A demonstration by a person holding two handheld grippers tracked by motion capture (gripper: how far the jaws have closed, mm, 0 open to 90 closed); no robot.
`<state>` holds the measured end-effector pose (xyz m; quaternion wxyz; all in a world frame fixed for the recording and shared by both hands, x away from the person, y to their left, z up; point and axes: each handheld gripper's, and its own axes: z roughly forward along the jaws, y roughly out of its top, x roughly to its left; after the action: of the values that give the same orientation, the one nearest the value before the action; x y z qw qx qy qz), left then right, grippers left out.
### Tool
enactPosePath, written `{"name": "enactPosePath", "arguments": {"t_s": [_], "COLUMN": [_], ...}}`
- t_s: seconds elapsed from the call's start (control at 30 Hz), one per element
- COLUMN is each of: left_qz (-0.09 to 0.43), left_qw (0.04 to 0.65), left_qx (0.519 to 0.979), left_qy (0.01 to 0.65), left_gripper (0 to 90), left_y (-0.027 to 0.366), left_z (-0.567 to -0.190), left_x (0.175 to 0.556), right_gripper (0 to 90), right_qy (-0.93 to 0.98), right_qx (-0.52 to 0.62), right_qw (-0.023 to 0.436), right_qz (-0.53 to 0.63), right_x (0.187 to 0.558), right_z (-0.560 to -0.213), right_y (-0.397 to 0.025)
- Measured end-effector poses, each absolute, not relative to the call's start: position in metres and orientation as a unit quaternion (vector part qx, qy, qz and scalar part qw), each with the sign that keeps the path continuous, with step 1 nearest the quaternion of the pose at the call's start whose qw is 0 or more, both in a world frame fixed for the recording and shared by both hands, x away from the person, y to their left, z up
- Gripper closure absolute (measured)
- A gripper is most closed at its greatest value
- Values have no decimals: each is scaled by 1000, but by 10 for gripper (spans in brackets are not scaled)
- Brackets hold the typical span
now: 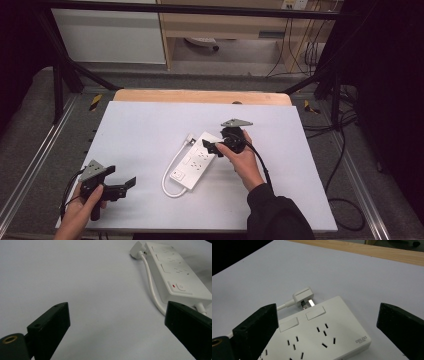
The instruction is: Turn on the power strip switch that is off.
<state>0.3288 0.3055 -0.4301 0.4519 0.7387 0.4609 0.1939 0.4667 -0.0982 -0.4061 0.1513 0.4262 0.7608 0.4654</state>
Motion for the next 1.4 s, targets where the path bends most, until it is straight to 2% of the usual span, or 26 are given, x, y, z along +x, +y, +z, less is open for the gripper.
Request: {"name": "enactPosePath", "arguments": {"t_s": [0.4,0.83,1.17,1.4], "left_qz": [194,195,196,193], "left_qw": [454,455,455,457], "left_qx": [738,738,738,739], "left_qy": [461,459,458,457], "left_gripper": [62,62,62,62], "left_y": [305,306,305,306], "left_z": [-430,-430,-430,-430], "left_x": [328,327,327,325], "right_gripper": [42,44,39,34], "right_qy": [755,728,699,699], "right_qx": [421,433,469,478], "right_qw": [168,203,246,259], "right_qz": [474,491,481,465], "right_x": [443,401,374,364], "right_z": [-393,-392,-412,-428], "right_y": [-133,-199,-254,-271]}}
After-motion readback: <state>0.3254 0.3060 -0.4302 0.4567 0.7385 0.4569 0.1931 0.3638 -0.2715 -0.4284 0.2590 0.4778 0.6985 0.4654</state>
